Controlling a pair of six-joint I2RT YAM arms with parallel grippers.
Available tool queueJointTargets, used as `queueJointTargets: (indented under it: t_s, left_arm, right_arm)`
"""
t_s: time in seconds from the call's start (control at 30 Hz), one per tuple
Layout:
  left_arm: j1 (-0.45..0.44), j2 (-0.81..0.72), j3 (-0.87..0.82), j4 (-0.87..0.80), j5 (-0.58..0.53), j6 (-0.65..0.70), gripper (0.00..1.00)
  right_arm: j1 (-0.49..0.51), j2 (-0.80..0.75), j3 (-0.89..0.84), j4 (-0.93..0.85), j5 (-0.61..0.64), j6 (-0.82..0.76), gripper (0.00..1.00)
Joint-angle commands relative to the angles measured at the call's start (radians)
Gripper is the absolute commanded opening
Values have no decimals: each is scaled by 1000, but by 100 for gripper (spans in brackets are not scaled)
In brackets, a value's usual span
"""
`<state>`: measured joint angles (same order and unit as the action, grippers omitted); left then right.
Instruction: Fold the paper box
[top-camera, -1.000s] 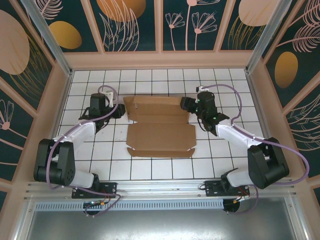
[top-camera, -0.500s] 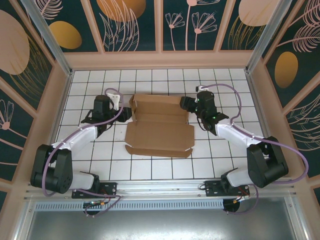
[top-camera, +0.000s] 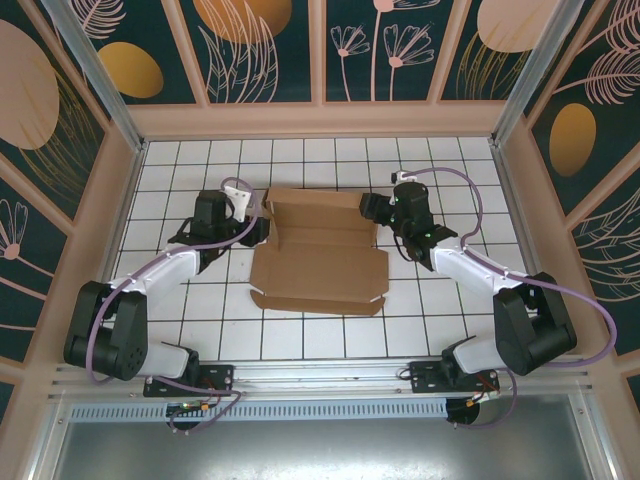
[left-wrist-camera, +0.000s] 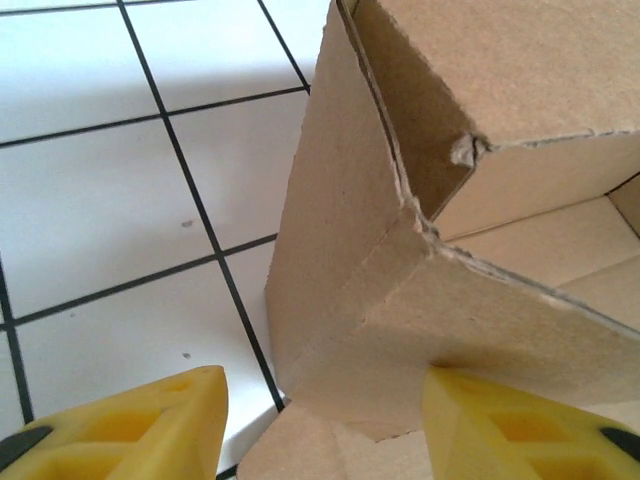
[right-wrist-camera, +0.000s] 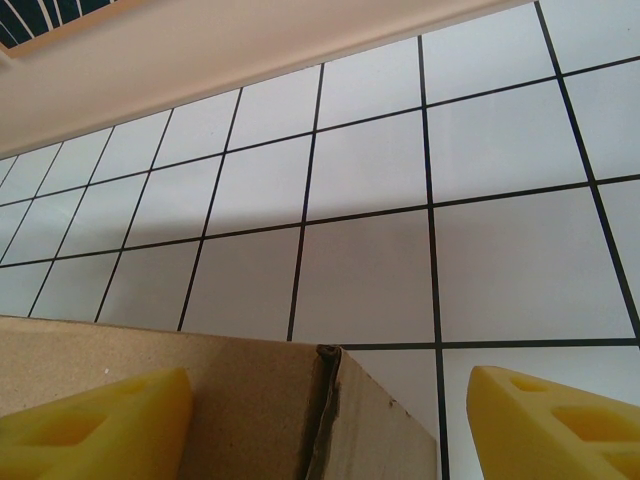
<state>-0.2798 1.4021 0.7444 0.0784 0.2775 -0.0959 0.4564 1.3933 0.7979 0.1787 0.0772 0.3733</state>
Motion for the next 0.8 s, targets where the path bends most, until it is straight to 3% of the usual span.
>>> queueJointTargets:
  t_s: [0.0, 0.23, 0.77]
  left_arm:
    - [-5, -12, 0, 56, -70, 43, 57]
    - [-26, 28, 28, 71, -109, 108, 63]
    - [-40, 58, 48, 69, 137, 285, 64]
  right_arm:
    - [15, 33, -5, -83, -21, -19, 73]
    - [15, 29, -5, -86, -26, -19, 74]
    - [15, 31, 0, -89, -31, -27, 74]
